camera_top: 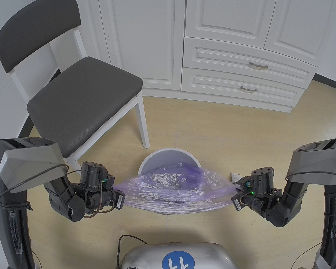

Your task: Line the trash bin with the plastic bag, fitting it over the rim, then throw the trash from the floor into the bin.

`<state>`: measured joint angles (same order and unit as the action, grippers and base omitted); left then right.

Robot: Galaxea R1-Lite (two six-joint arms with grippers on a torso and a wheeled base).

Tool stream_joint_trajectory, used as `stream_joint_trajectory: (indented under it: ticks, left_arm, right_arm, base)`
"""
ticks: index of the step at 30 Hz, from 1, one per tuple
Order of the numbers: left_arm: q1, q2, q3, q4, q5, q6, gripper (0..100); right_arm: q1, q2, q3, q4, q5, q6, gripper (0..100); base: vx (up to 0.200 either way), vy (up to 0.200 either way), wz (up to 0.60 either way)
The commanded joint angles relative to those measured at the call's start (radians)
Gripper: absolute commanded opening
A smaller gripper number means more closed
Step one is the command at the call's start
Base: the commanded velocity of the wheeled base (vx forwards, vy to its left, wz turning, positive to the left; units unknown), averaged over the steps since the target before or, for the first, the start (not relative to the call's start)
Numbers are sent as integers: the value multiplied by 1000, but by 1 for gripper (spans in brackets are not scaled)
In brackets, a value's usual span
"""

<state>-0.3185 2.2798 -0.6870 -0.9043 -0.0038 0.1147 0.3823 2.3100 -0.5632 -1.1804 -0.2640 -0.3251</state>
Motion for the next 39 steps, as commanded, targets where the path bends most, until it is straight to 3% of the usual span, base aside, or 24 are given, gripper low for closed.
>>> stream_joint_trajectory:
  ticks: [1, 9, 25, 39]
  left_arm:
    - [-33, 69, -42, -62, 41, -63, 0]
    - [-5, 18, -37, -65, 36, -78, 0]
    - [29, 181, -94, -61, 31, -70, 0]
    - [61, 179, -114, -68, 28, -73, 0]
  right_arm:
    - [36, 106, -86, -82, -26, 67, 0]
    - [44, 108, -146, -153, -23, 146, 0]
    - [-45, 233, -208, -137, -27, 93, 0]
    - [-45, 255, -227, -148, -24, 93, 0]
  base:
    - [0, 0, 0]
    - [0, 0, 0]
    - [0, 0, 0]
    - [0, 0, 0]
